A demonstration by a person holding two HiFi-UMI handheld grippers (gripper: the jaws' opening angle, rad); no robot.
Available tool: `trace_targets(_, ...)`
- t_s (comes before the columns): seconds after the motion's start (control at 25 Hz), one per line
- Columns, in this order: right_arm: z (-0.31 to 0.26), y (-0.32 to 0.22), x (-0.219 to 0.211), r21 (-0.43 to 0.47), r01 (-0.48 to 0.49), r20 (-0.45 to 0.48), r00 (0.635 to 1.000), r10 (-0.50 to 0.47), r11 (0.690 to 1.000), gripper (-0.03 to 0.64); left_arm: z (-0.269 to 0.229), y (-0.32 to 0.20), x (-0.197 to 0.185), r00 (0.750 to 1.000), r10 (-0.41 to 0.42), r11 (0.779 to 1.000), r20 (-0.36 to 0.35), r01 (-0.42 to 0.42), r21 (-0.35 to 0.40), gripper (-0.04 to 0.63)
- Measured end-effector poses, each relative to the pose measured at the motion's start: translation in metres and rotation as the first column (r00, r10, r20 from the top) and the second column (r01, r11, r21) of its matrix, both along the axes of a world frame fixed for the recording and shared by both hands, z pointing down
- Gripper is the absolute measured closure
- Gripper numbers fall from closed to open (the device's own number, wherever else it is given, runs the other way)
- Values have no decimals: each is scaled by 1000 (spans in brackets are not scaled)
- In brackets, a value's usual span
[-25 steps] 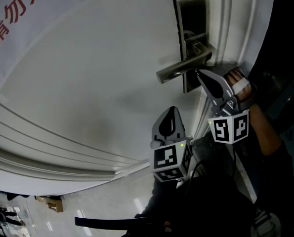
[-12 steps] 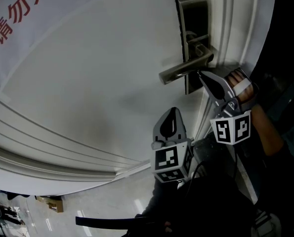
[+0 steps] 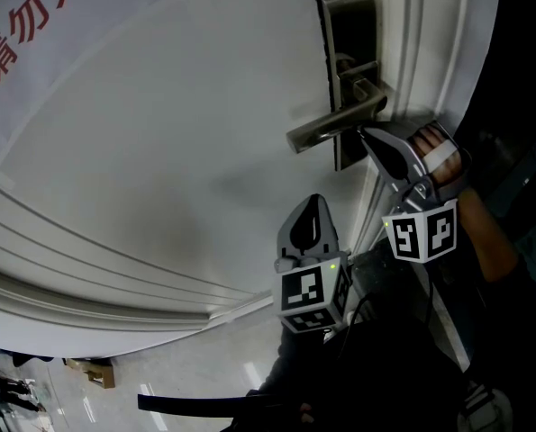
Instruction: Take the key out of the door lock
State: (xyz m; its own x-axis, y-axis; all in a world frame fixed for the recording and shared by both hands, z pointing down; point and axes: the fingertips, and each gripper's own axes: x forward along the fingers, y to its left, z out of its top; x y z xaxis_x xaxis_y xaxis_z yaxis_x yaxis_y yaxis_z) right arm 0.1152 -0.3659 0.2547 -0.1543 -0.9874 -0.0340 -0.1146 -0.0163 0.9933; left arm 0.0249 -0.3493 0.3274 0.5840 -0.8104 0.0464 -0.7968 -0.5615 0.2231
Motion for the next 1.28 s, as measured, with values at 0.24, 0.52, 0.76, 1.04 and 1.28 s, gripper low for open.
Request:
trace_targets(0.24, 1, 1, 0, -5, 2, -11, 1000, -2, 1000, 604, 0, 1, -2, 1000, -7, 1000, -5, 7, 0, 595)
trace_targets(0.52, 1, 1, 0, -4, -1, -43, 999, 1, 1000, 605, -2, 0, -4, 1000, -9, 1000, -10, 9, -6, 595)
trace_targets(0.76, 0, 1, 0, -25, -3, 6, 1000, 3, 1000, 606, -1, -1, -6, 1000, -9, 1000, -12, 9, 0, 597)
trace_targets(1.04, 0, 1, 0, -13, -7, -21, 1000, 6, 1000, 606, 0, -1, -7, 1000, -8, 1000, -13, 8, -4, 595)
trace_targets(1.28, 1, 1, 0, -7, -12, -66, 998, 11, 1000, 606, 0, -1, -7, 1000, -6, 1000, -15, 6, -12, 595)
